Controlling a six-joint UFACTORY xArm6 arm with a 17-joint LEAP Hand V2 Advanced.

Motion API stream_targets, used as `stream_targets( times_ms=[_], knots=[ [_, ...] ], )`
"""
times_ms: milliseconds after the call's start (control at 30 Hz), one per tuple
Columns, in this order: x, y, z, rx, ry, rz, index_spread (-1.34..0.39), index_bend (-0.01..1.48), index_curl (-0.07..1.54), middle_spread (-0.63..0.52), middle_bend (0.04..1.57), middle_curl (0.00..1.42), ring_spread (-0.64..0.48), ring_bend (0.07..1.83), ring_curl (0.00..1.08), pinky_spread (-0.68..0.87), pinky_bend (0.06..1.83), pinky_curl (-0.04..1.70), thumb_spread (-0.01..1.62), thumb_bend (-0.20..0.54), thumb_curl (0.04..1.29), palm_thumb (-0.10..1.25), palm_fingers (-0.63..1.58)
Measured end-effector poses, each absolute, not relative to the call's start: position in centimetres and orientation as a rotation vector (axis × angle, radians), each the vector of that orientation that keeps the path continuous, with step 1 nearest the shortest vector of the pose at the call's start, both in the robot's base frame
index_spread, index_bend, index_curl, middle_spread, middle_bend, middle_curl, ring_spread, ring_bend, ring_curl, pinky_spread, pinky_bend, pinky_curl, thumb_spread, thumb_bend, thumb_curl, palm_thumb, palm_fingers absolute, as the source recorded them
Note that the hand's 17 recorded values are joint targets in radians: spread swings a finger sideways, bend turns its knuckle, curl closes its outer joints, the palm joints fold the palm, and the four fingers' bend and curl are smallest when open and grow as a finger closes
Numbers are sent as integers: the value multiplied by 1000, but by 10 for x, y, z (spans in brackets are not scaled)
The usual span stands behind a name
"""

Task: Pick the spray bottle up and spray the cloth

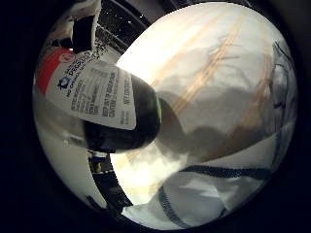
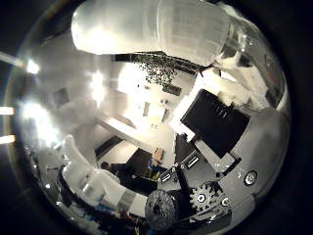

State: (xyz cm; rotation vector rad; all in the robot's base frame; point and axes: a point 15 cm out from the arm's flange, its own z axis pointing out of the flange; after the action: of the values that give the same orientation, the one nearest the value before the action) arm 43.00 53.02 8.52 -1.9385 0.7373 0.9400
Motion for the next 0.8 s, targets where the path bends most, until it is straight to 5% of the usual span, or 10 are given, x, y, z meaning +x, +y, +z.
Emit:
stream_targets(
  times_ms=[67, 100, 200, 333, 500, 800],
  knots=[
    [430, 530, 85, -1942, 734, 939, -223, 824, 674, -55, 1212, 528, -122, 1410, 510, -274, 1003, 1024, 686, -46, 795, 843, 1064],
    [429, 529, 84, -1945, 733, 941, -240, 604, 654, -63, 1137, 516, -129, 1387, 509, -317, 1058, 987, 704, -38, 769, 827, 888],
    [423, 523, 76, -1998, 719, 948, -311, 288, 566, -75, 971, 482, -125, 1308, 485, -349, 1034, 927, 877, -28, 692, 802, 434],
    [414, 512, 63, -2091, 723, 968, -330, 284, 493, -18, 671, 377, -32, 995, 368, 2, 769, 814, 995, -35, 579, 720, -36],
    [416, 505, 59, -2120, 736, 969, -328, 179, 415, 79, 430, 306, 133, 642, 241, 312, 537, 611, 1027, -31, 480, 680, -69],
    [427, 503, 82, -2109, 718, 935, -310, 148, 302, 128, 300, 305, 186, 453, 208, 393, 433, 431, 1027, -26, 398, 671, 1]
  ],
)
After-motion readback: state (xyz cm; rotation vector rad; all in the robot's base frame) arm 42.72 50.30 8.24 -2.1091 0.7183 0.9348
